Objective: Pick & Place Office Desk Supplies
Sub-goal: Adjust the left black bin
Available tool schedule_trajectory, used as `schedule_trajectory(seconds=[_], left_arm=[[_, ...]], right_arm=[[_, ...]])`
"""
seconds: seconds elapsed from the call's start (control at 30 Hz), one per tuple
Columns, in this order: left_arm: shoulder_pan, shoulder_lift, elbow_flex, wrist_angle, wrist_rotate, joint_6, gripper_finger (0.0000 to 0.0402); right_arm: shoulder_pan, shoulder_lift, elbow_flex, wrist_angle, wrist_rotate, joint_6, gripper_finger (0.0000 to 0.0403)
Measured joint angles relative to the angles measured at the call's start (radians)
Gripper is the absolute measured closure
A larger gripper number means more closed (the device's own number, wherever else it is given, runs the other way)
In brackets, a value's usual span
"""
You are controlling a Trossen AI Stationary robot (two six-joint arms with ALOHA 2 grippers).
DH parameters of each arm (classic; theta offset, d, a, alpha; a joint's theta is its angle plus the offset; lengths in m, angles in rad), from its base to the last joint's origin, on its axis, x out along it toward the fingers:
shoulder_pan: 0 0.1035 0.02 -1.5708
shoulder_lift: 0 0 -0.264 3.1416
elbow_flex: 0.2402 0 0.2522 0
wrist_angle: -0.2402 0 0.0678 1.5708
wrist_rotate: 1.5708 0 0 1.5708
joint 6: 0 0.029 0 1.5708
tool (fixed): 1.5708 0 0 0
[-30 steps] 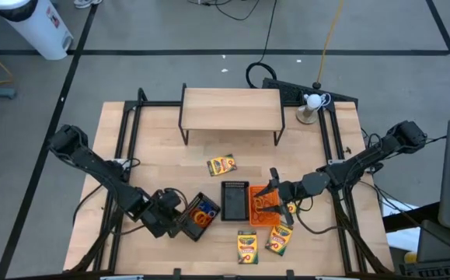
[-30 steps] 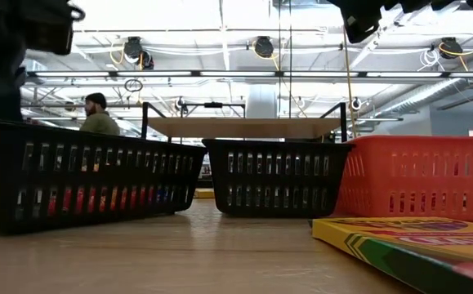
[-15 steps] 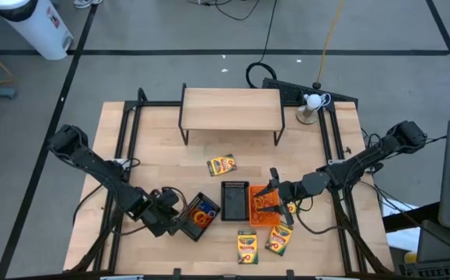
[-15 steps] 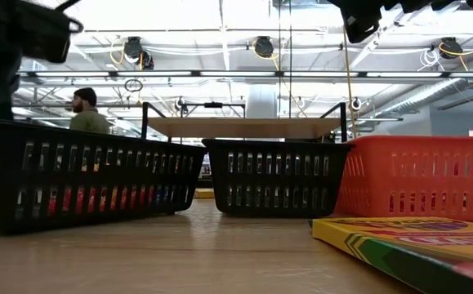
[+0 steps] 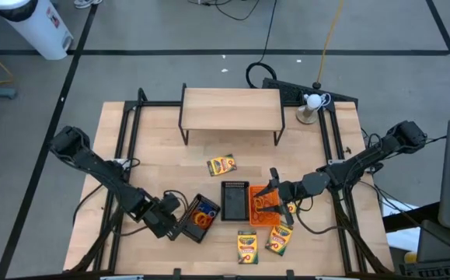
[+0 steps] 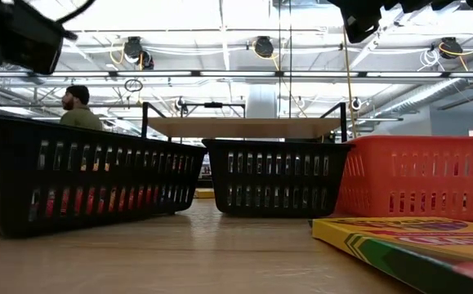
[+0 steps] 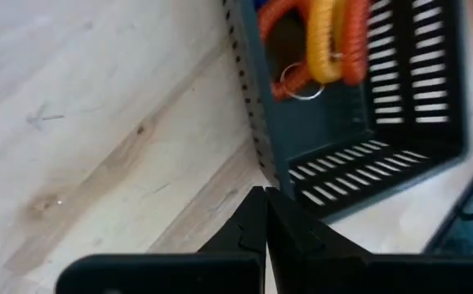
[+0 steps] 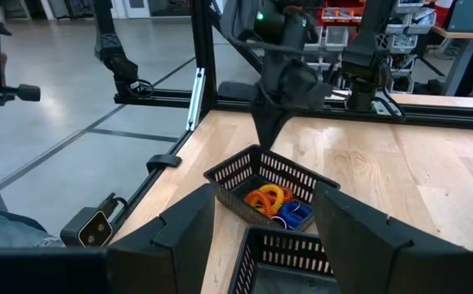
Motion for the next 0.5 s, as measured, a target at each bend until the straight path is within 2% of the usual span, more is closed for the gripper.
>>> schedule_trajectory(seconds=[0.27,0.43,0.5], left_arm=[[0.040,0.117,0.000,0.147,0.110,0.024,0.0401],[0.065,0.157,0.000,0.298,0.123,0.086,0.0401],[0.071,0.155,0.001,0.301,0.122,0.097,0.0401]], right_arm=[[0.000,0.000,0.000,0.000,0.000,0.000,0.0206],[0.000,0.000,0.000,0.000,0.000,0.000,0.0206],[0.000,0.000,0.000,0.000,0.000,0.000,0.0206]])
